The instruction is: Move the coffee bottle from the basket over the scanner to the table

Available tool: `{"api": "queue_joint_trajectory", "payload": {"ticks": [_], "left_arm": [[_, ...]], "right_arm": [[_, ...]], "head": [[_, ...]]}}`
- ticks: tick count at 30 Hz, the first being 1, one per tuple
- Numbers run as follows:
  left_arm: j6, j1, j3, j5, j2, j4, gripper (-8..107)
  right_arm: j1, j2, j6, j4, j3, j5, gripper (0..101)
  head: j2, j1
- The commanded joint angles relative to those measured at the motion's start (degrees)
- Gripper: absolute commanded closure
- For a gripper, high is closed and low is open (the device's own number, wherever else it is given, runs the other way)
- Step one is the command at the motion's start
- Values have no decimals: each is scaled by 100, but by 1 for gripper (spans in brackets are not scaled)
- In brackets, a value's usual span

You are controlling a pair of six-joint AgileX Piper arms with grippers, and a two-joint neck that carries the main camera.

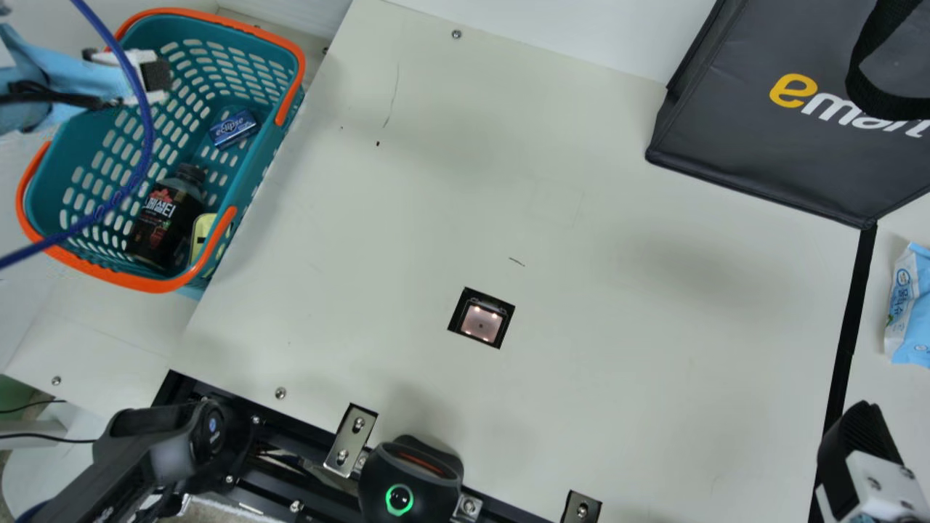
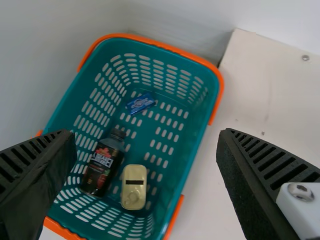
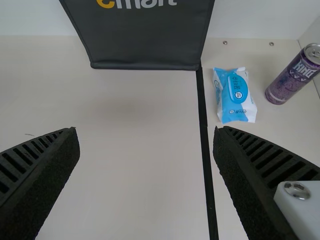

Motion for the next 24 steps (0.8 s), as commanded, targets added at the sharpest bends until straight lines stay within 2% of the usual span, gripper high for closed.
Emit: {"api": "queue_joint_trajectory", "payload": {"ticks": [1, 11, 24], "left_arm": [[573, 391, -32, -72, 228, -160, 9], [1840, 859, -97, -431, 1242, -492, 9], [2220, 589, -44, -868, 2485, -305, 9]], "right_arm": [[0, 0, 0, 0, 0, 0, 6], [0, 0, 0, 0, 0, 0, 6], [0, 0, 0, 0, 0, 11, 6]], "head": [[23, -166], [23, -166], [23, -166]]}}
